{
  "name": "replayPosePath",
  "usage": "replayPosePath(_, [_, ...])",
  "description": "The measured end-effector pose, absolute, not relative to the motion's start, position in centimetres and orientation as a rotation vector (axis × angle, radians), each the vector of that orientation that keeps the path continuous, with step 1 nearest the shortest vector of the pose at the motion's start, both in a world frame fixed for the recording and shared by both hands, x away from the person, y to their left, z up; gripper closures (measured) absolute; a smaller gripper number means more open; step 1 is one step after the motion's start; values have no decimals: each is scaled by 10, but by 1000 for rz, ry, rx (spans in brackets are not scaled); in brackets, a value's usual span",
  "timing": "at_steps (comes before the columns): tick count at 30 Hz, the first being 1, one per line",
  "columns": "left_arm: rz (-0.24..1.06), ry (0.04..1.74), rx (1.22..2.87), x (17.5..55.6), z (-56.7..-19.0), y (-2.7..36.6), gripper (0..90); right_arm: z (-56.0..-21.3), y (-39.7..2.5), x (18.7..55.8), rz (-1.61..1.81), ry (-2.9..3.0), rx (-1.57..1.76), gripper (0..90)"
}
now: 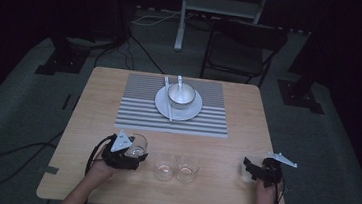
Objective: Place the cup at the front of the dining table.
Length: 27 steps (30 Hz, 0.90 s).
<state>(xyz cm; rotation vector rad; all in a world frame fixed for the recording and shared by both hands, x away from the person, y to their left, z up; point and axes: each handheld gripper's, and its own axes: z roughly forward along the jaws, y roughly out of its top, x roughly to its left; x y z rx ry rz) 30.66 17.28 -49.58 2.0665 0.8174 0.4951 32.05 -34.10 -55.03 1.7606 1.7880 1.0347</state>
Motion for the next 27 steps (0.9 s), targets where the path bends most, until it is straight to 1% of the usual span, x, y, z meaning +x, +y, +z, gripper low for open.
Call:
replayPosePath(2, [487, 838, 2041, 311, -492, 175, 209, -550, -341, 320, 1032, 1787, 1760, 128])
replayPosePath(19, [600, 957, 1950, 352, -464, 174, 209, -550, -341, 321, 1026, 1795, 1755, 127])
replayPosePath(21, [593, 971, 1931, 355, -461, 174, 210, -550, -341, 321, 1028, 1795, 1754, 128])
replayPosePath(27, [613, 1004, 1935, 368, -459, 168, 210, -550, -340, 321, 1025, 1798, 1752, 127])
